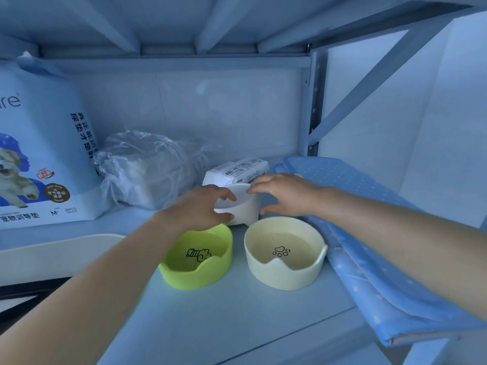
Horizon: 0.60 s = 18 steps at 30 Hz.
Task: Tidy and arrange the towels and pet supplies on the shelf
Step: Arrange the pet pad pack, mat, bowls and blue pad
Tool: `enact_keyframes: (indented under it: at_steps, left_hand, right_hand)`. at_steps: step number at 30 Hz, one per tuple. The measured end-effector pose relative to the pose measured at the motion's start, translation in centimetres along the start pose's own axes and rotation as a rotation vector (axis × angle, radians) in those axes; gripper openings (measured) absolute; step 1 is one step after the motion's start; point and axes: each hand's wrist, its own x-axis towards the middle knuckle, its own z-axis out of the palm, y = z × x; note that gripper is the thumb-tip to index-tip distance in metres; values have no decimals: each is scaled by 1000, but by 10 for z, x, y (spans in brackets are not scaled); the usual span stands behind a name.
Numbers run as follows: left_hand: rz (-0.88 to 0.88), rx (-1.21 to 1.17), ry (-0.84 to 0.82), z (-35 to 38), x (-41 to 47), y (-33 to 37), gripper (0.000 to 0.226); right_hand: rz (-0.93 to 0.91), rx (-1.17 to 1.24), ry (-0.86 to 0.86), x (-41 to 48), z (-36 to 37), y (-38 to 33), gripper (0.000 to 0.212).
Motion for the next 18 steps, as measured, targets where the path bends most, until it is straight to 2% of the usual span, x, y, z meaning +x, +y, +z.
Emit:
enact_keyframes:
  at_steps: [12,18]
  left_hand:
    - [18,-91,2,4,-1,-9,33]
    - [-10,-105,-4,0,-3,-6,33]
  right_hand:
    - [-124,-11,-47,20,11,4,56]
    - [-173,-10,-39,28,9,12,41]
